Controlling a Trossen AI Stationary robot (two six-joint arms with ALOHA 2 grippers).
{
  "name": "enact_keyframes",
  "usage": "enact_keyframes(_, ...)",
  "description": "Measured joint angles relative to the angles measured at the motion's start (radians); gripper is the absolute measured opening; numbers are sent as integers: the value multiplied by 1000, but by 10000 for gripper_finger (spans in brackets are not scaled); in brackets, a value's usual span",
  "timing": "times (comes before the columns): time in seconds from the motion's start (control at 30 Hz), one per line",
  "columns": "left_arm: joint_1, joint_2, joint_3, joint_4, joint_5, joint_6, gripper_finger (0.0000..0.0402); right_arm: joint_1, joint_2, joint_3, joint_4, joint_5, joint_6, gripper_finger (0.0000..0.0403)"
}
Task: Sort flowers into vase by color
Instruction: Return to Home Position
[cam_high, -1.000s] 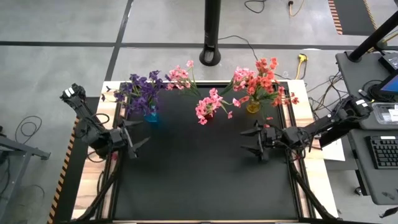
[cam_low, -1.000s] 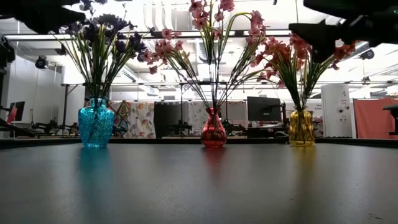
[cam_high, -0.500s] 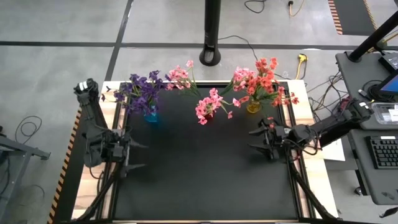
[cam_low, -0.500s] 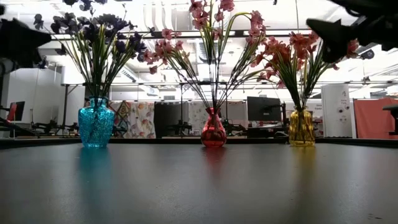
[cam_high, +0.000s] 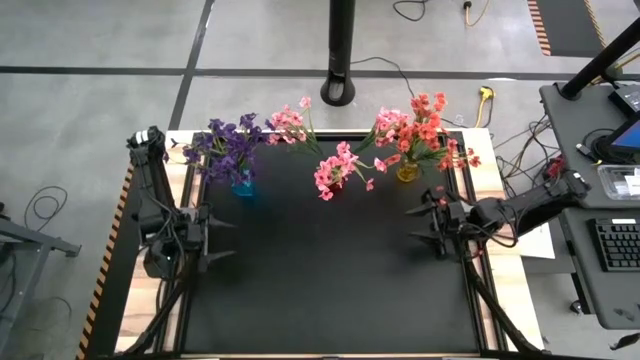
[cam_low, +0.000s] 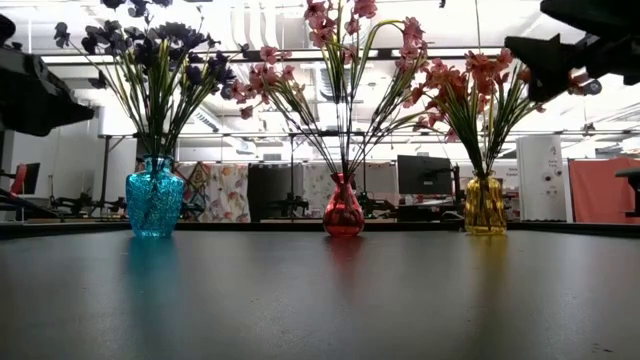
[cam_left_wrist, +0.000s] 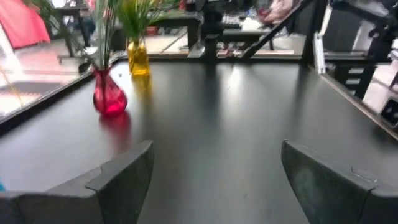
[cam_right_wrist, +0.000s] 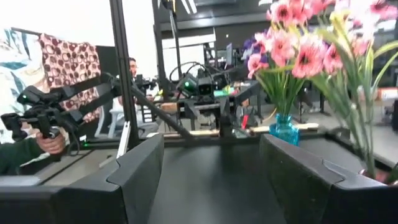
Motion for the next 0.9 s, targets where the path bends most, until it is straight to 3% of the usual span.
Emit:
enact_keyframes(0.37, -2, -30, 7, -29, -2, 127, 332, 0, -156, 1, -26, -79, -116, 258)
enact_keyframes(0.47, -1, -30, 7, -27, -9, 106, 332, 0, -233, 53, -160, -78, -125, 258)
enact_keyframes(0.63, -2, -28, 5, 22, 114, 58, 332, 0, -263, 182, -436, -89, -151, 258)
enact_keyframes(0.9, -1, -25, 14, 69, 141, 22, 332, 0, -267, 149, -306, -87, -214, 258)
